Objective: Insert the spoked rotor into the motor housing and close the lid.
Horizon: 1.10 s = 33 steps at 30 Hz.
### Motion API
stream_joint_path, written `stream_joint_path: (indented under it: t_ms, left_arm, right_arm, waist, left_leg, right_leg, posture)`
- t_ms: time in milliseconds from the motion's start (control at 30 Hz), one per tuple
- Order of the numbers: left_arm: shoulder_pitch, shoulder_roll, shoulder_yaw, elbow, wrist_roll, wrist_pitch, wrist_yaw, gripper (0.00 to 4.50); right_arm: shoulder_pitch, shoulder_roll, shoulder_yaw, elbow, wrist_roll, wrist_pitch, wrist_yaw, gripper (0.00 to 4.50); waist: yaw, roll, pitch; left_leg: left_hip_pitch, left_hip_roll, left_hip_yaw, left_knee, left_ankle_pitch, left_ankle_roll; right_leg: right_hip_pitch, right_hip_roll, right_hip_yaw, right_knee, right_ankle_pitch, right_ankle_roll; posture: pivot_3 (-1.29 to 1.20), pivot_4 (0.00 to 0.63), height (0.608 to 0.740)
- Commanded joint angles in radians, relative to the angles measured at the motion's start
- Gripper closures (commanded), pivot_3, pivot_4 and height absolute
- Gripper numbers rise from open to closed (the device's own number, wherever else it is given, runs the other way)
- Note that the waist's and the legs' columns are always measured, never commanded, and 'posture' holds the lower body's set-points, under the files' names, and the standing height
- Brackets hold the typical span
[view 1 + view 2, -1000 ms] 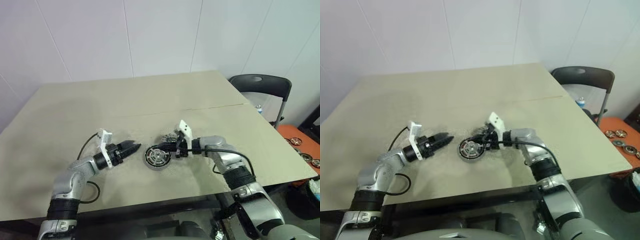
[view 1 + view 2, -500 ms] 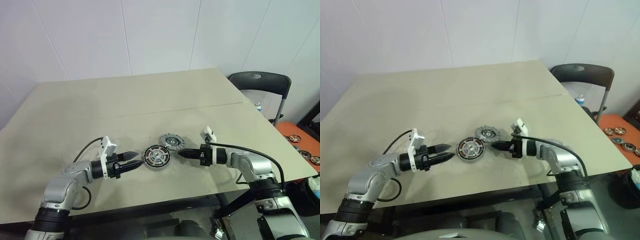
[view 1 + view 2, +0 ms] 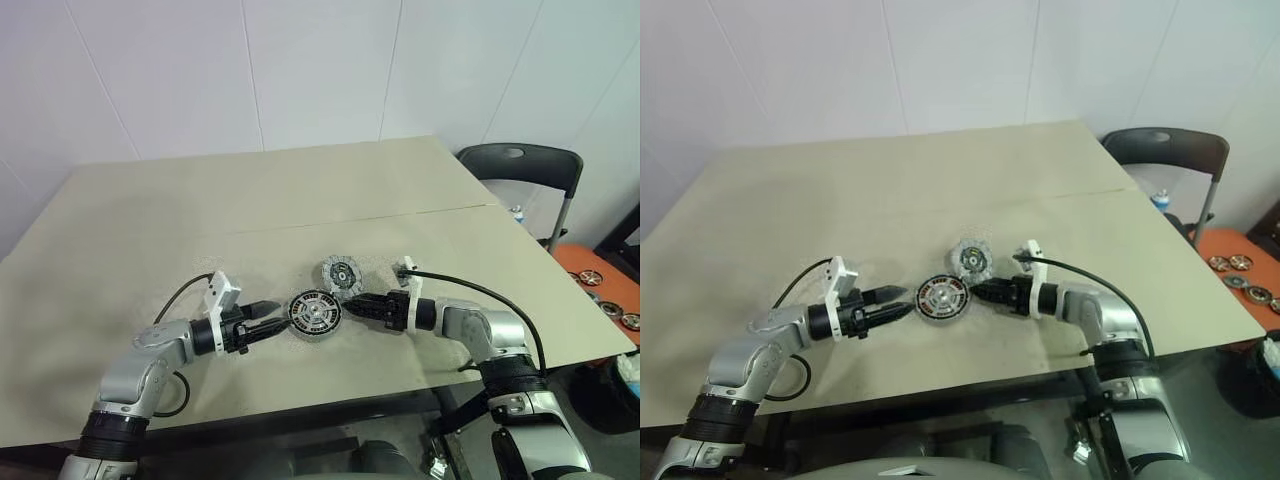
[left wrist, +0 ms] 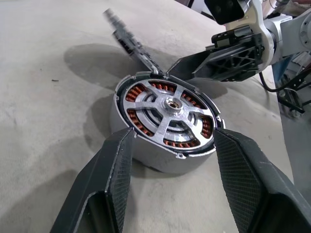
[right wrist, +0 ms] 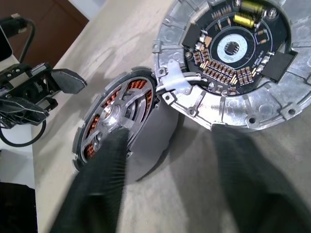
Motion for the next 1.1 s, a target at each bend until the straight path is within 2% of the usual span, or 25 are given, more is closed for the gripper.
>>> stream_joint_path:
  t_ms: [33, 67, 467, 567, 733, 900, 1033, 1100]
  left_arm:
    - [-0.004, -0.001, 0.015, -0.008, 0.002, -0.022, 0.009, 1.75]
    - [-0.003, -0.002, 0.014, -0.009, 0.001, -0.022, 0.012, 1.75]
    - [-0.015, -0.003, 0.005, 0.013, 0.013, -0.031, 0.016, 1.75]
    - [-0.019, -0.007, 0.002, 0.019, 0.017, -0.033, 0.017, 1.75]
    - [-0.021, -0.016, 0.0, 0.016, 0.021, -0.034, 0.021, 1.75]
    - [-0.021, -0.019, 0.003, 0.017, 0.03, -0.047, 0.034, 1.75]
    - [-0.023, -0.02, 0.005, 0.031, 0.044, -0.063, 0.044, 1.75]
    - [-0.022, -0.02, 0.007, 0.031, 0.045, -0.066, 0.044, 1.75]
  right_arm:
    - [-0.025, 0.011, -0.026, -0.007, 0.041, 0.004, 0.012, 0.23]
    - [-0.023, 0.005, -0.025, -0.011, 0.051, 0.015, 0.022, 0.02]
    - [0.042, -0.086, 0.047, -0.056, 0.071, 0.141, 0.098, 0.02]
    - [0.019, -0.033, -0.011, -0.012, 0.083, 0.142, 0.018, 0.02]
    - [-0.078, 0.092, -0.183, 0.157, 0.084, 0.056, -0.211, 0.02]
    - [-0.103, 0.121, -0.195, 0.194, 0.076, 0.009, -0.262, 0.02]
    - [-0.098, 0.12, -0.174, 0.189, 0.071, -0.006, -0.244, 0.92]
    - [-0.081, 0.103, -0.116, 0.147, 0.032, -0.039, -0.212, 1.68]
  waist:
    - [0.0, 0.0, 0.0]
    - [0.0, 0.0, 0.0]
    - [0.002, 0.0, 0.0]
    - [0.001, -0.001, -0.001]
    - [-0.007, -0.001, -0.001]
    - [0.002, 0.001, 0.001]
    - [0.0, 0.002, 0.001]
    - [0.0, 0.001, 0.001]
  left_leg:
    - [0.0, 0.0, 0.0, 0.0, 0.0, 0.0]
    - [0.0, 0.0, 0.0, 0.0, 0.0, 0.0]
    - [0.0, 0.0, 0.0, 0.0, 0.0, 0.0]
    - [0.0, 0.0, 0.0, 0.0, 0.0, 0.0]
    - [0.006, 0.002, 0.003, 0.0, 0.001, -0.001]
    - [0.017, 0.002, 0.003, 0.0, 0.001, -0.001]
    - [0.017, 0.002, 0.003, 0.0, 0.0, -0.001]
    - [0.015, 0.002, 0.003, -0.001, 0.0, 0.0]
  right_leg:
    - [0.0, 0.0, 0.0, 0.0, 0.0, 0.0]
    - [0.0, 0.0, 0.0, 0.0, 0.0, 0.0]
    - [0.0, 0.0, 0.0, 0.0, 0.0, 0.0]
    - [0.001, 0.0, 0.0, 0.0, 0.0, 0.0]
    - [0.004, 0.0, 0.001, 0.001, 0.001, -0.002]
    - [0.017, 0.0, 0.0, 0.0, 0.0, 0.0]
    - [0.016, 0.0, 0.0, -0.001, 0.001, -0.001]
    - [0.014, 0.0, 0.0, -0.001, 0.001, -0.001]
  posture:
    - [0.0, 0.0, 0.74]
    - [0.0, 0.0, 0.74]
    - [0.0, 0.0, 0.74]
    - [0.0, 0.0, 0.74]
    - [0.0, 0.0, 0.74]
    - [0.0, 0.0, 0.74]
    - [0.0, 0.0, 0.74]
    - [0.0, 0.0, 0.74]
